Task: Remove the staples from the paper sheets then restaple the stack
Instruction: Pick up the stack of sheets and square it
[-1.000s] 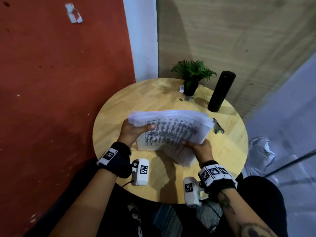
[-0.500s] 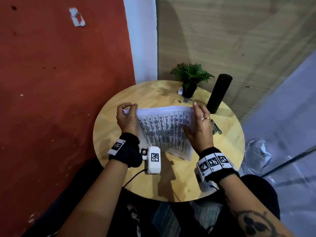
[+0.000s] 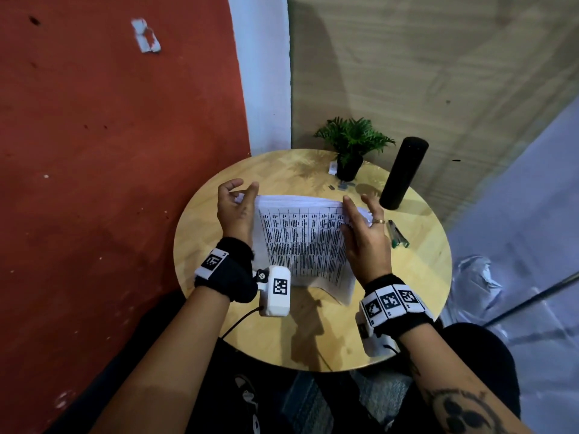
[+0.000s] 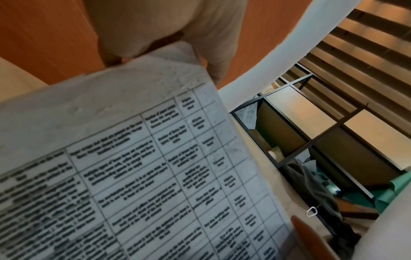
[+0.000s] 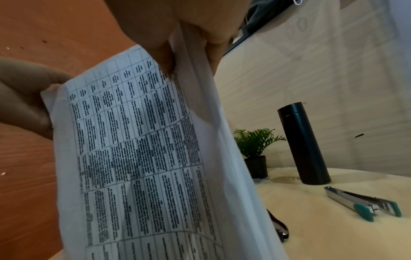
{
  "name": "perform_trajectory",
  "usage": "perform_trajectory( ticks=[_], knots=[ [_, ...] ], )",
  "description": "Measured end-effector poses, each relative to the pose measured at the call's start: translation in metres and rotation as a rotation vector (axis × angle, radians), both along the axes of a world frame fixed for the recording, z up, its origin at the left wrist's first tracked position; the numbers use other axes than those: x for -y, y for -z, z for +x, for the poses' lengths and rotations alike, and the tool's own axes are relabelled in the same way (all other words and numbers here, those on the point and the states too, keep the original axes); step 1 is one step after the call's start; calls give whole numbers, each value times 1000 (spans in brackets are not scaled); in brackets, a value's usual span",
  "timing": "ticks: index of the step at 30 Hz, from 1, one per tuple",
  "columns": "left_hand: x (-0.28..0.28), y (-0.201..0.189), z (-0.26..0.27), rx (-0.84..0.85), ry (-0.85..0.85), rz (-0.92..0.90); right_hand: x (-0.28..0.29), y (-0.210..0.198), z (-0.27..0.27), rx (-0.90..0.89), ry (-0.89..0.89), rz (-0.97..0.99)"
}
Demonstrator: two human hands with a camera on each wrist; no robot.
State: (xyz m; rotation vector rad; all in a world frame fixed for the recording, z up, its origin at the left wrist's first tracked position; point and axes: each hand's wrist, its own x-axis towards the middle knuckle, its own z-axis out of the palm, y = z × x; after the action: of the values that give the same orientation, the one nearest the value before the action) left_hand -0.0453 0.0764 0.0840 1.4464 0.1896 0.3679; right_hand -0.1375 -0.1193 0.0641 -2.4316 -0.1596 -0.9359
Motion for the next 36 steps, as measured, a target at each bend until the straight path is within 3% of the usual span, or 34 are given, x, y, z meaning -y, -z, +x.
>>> perform_trajectory(
  ticks=[5, 10, 12, 16, 19, 24, 28, 32, 36],
  knots=[
    [1, 0, -2, 0, 30, 34, 4, 7, 1, 39, 23, 74],
    [-1, 12, -13, -120, 212, -259, -8, 19, -1, -32, 61, 686],
    [-2, 19, -16, -124, 265, -320, -7, 20, 1, -64, 67, 834],
    [-9, 15, -15, 2, 283, -101, 2, 18, 4, -146, 74, 814],
    [-9, 13, -10, -22, 228, -51, 5, 14, 6, -191, 97, 815],
    [-5, 11, -6, -59, 215, -134, 5, 27, 1, -321, -67, 1337],
    [-1, 14, -8, -69, 202, -200, 4, 40, 4, -513, 2, 1168],
    [3, 7, -10, -96, 168, -205, 3, 39, 6, -439, -46, 1228],
    [-1, 11, -20, 5, 372, -130, 4, 34, 7, -471, 3, 1164]
  ],
)
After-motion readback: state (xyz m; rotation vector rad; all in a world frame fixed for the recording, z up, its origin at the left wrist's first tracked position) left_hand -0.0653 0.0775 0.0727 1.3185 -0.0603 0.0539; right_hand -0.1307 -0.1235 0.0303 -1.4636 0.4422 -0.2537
